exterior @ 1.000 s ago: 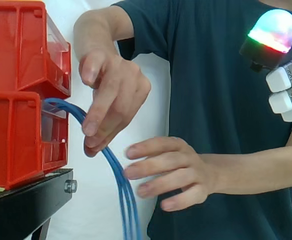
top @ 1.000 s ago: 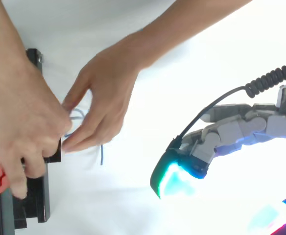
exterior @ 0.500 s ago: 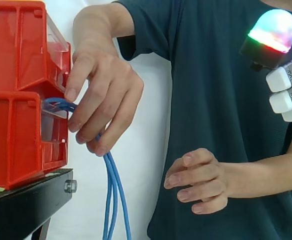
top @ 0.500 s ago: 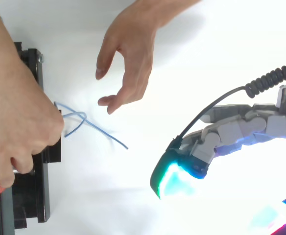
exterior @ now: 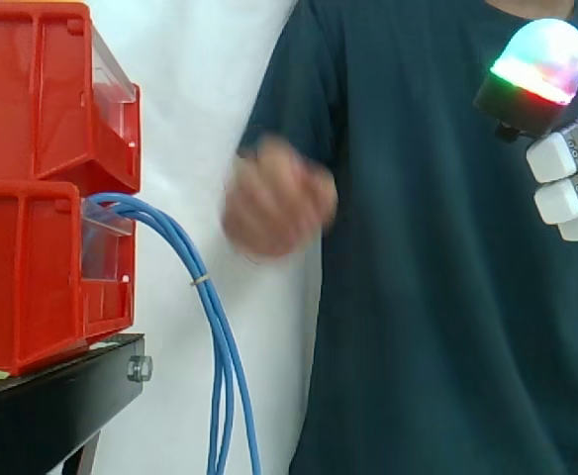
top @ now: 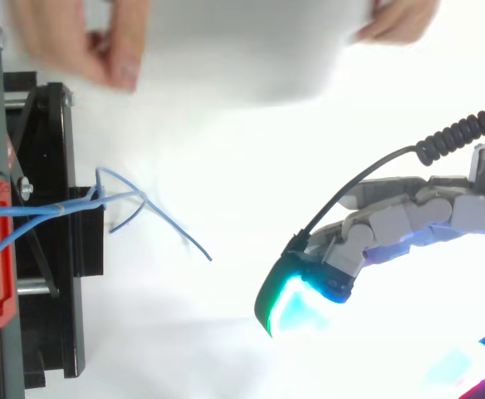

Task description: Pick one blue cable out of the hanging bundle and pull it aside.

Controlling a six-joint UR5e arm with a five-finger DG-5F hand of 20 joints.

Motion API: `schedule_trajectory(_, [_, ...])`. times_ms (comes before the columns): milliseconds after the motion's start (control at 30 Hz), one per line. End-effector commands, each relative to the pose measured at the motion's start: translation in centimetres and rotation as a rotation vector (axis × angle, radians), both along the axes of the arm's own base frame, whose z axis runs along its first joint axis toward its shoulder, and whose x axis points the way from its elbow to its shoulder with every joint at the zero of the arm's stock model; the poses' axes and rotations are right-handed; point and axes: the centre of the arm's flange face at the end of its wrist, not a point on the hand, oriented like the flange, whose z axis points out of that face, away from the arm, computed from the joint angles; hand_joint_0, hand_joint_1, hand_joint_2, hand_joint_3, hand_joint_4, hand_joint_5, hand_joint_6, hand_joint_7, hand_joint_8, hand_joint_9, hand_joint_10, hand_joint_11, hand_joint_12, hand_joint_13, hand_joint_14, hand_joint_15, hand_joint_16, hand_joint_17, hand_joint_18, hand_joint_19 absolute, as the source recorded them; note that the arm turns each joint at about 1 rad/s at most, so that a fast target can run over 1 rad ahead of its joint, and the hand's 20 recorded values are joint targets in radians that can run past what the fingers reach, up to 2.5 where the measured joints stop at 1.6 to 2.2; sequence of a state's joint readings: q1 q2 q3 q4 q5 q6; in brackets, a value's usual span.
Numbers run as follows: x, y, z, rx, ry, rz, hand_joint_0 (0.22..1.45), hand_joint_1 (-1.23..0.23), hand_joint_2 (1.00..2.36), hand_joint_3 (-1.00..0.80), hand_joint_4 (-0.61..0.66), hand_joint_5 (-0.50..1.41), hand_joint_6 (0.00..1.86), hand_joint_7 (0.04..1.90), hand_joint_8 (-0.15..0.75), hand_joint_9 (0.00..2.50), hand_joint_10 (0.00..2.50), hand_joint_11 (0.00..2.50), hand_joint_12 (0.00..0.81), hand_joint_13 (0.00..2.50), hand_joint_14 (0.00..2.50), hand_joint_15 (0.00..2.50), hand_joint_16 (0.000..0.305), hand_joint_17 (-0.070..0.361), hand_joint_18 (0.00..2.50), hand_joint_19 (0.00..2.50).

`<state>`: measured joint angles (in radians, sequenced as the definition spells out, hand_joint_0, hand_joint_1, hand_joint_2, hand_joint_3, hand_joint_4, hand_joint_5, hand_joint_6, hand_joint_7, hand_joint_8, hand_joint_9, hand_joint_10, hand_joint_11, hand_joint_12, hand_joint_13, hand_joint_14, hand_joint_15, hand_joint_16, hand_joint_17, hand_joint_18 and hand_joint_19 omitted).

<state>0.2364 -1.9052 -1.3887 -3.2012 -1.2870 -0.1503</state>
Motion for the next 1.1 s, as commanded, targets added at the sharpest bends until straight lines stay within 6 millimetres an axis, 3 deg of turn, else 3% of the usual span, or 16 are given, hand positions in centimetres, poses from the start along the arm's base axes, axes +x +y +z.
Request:
schedule_trajectory(0, [0.01, -0.01, 0.02, 0.000, 0.000, 0.000, 0.51, -0.59, 1.01, -0.44, 0.07, -0.24, 0.50, 0.72, 0.196, 0.47, 0.00, 0.02, 0.210, 0.37, 0.00, 0.02, 0.019, 0.042, 0.11, 0.10])
schedule_trajectory(1067, [-0.02, -0.01, -0.05, 0.000, 0.001, 0.000, 0.53, -0.59, 1.01, -0.44, 0.10, -0.22, 0.50, 0.72, 0.193, 0.56, 0.00, 0.06, 0.221, 0.36, 0.00, 0.02, 0.024, 0.054, 0.11, 0.07])
